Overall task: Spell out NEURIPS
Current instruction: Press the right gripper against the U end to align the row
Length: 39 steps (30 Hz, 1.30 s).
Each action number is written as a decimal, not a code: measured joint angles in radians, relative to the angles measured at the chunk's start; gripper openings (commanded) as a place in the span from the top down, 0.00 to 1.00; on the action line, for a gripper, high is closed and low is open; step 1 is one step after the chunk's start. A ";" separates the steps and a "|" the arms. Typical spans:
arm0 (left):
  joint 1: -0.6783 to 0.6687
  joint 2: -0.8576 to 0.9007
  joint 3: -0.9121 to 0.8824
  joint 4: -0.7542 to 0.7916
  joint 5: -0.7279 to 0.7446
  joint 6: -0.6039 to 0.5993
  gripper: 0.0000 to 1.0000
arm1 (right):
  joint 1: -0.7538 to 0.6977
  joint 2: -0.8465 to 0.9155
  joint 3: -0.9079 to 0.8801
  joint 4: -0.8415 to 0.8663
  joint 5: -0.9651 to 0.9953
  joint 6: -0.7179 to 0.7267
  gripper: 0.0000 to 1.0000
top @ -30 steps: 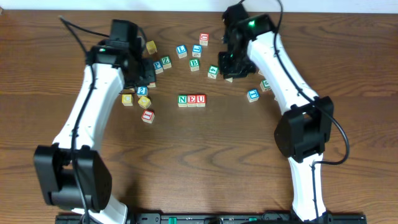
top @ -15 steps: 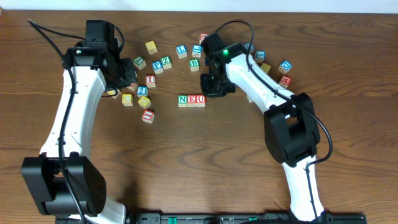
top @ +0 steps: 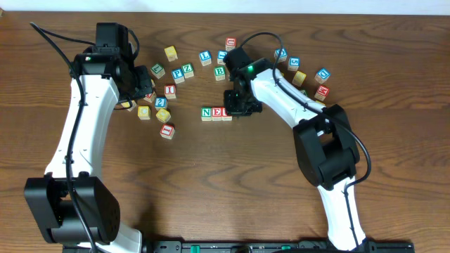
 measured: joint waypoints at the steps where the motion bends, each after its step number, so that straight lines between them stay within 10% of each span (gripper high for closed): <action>1: 0.000 0.000 0.000 0.000 0.000 0.000 0.92 | 0.005 0.000 0.000 0.001 -0.002 0.003 0.94; 39: 0.000 0.000 0.000 -0.009 0.000 0.000 0.92 | 0.058 0.000 0.005 0.012 -0.026 0.077 0.94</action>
